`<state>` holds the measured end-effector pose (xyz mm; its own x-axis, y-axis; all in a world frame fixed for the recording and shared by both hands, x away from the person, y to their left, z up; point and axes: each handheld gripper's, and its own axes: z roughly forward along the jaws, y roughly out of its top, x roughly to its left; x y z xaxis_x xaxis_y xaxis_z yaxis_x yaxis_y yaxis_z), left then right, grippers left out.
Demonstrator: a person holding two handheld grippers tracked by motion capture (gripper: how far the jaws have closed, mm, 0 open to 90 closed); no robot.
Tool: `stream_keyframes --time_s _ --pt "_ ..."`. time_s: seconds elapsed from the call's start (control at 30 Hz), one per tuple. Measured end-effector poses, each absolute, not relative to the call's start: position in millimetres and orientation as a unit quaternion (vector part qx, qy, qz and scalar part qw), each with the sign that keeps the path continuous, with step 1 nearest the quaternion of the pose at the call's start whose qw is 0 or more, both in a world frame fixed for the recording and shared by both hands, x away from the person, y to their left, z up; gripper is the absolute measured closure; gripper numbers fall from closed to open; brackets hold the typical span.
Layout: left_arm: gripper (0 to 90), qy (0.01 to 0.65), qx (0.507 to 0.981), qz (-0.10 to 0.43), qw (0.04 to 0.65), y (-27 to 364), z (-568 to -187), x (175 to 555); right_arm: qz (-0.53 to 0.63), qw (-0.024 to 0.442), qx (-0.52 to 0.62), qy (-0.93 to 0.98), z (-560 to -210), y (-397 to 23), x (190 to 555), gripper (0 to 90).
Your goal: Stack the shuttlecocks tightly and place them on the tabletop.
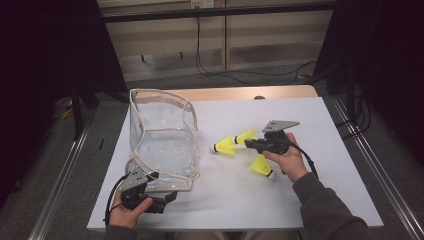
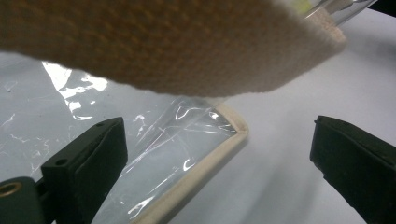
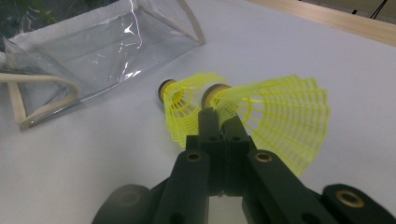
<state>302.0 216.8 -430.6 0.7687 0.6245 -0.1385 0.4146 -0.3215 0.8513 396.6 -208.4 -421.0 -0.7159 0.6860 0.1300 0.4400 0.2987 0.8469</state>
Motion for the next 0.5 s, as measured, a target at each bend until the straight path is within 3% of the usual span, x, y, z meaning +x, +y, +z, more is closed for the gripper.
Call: stream_keyframes --time_s 0.5 --pt "4.0 0.323 0.805 0.108 0.485 216.8 -430.6 301.8 0.47 0.128 0.35 0.8 -421.3 -203.7 396.9 89.7"
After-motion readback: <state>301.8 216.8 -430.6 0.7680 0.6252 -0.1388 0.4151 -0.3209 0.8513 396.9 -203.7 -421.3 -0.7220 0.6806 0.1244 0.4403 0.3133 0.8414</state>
